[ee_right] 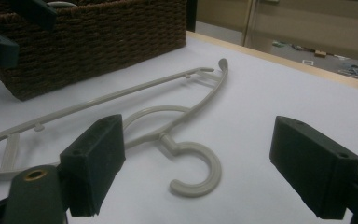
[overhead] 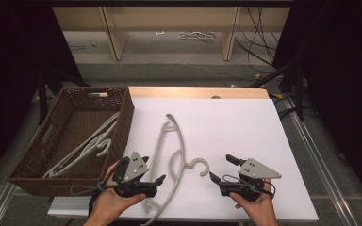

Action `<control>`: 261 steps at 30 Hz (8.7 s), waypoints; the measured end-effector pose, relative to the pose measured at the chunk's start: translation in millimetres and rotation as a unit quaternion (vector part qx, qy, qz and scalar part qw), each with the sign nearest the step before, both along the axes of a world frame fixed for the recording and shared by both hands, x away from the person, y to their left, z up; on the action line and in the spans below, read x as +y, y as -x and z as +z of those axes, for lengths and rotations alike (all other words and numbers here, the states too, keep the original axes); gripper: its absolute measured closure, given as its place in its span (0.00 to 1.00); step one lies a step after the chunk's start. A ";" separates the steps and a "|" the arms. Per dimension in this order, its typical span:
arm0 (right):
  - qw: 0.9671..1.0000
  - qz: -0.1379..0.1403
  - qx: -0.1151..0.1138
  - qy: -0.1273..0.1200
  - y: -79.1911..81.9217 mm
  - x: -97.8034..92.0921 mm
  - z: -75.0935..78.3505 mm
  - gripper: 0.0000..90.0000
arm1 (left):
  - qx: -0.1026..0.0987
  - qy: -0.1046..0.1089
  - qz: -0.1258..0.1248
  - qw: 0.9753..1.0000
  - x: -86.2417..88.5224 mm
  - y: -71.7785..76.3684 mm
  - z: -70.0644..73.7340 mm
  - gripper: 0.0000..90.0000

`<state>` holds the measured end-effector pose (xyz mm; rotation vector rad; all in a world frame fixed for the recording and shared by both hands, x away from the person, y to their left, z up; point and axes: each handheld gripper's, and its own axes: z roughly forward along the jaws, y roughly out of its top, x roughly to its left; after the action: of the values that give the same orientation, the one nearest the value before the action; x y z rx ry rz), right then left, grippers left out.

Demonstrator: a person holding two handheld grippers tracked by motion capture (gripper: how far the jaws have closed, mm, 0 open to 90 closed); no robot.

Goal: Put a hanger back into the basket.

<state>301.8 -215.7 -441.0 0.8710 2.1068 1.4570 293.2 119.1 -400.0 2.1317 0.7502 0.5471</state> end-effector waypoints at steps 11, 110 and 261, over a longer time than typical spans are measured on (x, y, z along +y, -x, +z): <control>1.000 0.001 -0.003 0.007 1.6 3.3 0.8 0.21 | 0.028 -0.022 -0.029 0.999 -40.2 -19.6 -21.2 0.30; 1.000 0.009 -0.014 0.006 0.6 4.4 0.1 0.21 | 0.259 0.026 -0.043 0.965 -48.4 -152.3 -27.9 0.91; 1.000 0.007 0.002 0.015 0.0 5.1 -2.9 0.21 | 0.127 -0.045 0.116 0.984 201.1 -101.9 3.7 0.91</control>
<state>301.8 -210.6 -443.9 0.8512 2.1357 1.4282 395.1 320.2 -396.3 2.2375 1.1461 0.4399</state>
